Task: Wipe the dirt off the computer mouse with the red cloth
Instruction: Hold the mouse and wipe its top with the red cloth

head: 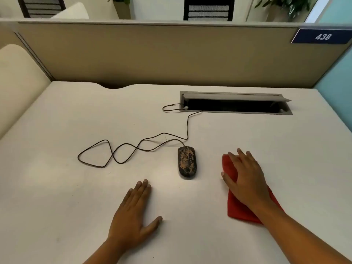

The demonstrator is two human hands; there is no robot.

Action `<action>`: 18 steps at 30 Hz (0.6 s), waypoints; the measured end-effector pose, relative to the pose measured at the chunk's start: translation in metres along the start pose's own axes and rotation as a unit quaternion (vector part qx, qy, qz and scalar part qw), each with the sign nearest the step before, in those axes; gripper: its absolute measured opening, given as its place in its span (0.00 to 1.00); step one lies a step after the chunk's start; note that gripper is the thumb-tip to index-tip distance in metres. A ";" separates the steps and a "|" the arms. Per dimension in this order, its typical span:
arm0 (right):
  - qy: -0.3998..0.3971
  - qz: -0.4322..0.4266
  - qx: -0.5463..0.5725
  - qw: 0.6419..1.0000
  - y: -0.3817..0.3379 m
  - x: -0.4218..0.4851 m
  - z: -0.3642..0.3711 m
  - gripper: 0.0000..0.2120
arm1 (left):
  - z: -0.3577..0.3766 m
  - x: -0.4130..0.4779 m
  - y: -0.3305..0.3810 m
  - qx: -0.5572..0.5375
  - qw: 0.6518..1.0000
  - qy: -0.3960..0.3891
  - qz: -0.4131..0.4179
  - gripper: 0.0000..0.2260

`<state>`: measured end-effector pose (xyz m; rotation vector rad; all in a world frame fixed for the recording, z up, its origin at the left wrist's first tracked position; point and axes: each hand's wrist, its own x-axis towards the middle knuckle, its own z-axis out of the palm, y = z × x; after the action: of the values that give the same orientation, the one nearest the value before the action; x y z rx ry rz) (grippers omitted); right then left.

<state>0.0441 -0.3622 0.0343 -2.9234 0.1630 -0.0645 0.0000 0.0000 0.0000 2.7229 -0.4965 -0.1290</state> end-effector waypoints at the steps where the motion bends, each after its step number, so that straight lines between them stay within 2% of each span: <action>1: -0.018 0.007 -0.004 1.000 0.000 0.000 -0.001 0.34 | 0.000 0.002 0.001 -0.013 1.000 0.005 0.010 0.41; 7: -0.024 0.015 -0.053 0.998 0.005 -0.005 0.006 0.36 | -0.015 0.063 0.033 -0.078 0.992 0.087 0.045 0.45; 10: -0.034 0.017 -0.044 0.998 0.010 -0.008 0.009 0.34 | -0.019 0.100 0.050 -0.110 0.991 0.063 0.046 0.48; 14: -0.026 -0.005 -0.048 0.999 0.014 -0.011 0.016 0.28 | -0.018 0.141 0.056 -0.113 0.993 -0.009 0.016 0.58; 18: -0.011 -0.008 -0.046 0.999 0.013 -0.012 0.019 0.28 | -0.016 0.168 0.054 -0.095 0.994 -0.057 0.002 0.65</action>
<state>0.0322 -0.3694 0.0130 -3.0165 0.1413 -0.0268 0.1415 -0.1016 0.0306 2.5378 -0.4938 -0.3161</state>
